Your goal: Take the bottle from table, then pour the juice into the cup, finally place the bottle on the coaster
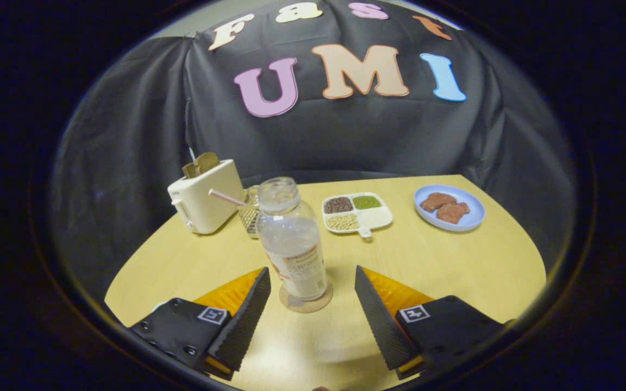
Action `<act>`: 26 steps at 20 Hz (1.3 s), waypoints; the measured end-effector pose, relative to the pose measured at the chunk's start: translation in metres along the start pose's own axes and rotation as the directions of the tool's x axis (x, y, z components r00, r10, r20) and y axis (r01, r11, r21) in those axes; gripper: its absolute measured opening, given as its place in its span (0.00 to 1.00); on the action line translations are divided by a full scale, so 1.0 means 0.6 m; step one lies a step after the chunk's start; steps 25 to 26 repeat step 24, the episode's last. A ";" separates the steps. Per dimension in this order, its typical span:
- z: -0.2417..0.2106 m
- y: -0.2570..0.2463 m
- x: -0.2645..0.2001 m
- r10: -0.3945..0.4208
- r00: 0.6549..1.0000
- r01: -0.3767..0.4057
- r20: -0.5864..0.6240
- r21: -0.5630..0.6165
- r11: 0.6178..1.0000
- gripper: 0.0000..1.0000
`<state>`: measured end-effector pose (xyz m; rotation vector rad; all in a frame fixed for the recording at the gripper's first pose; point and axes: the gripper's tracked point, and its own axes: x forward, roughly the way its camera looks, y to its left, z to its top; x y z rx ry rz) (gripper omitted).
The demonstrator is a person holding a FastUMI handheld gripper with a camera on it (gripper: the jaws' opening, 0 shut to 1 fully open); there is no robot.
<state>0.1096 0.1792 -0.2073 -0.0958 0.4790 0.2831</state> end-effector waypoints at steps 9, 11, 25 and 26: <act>0.111 -0.032 -0.115 -0.046 0.991 0.047 0.125 -0.008 0.999 0.98; 0.133 -0.027 -0.141 -0.039 0.987 0.037 0.154 0.011 0.999 0.98; 0.163 -0.088 -0.241 -0.114 0.975 0.109 0.191 0.036 0.993 0.97; 0.163 -0.088 -0.241 -0.114 0.975 0.109 0.191 0.036 0.993 0.97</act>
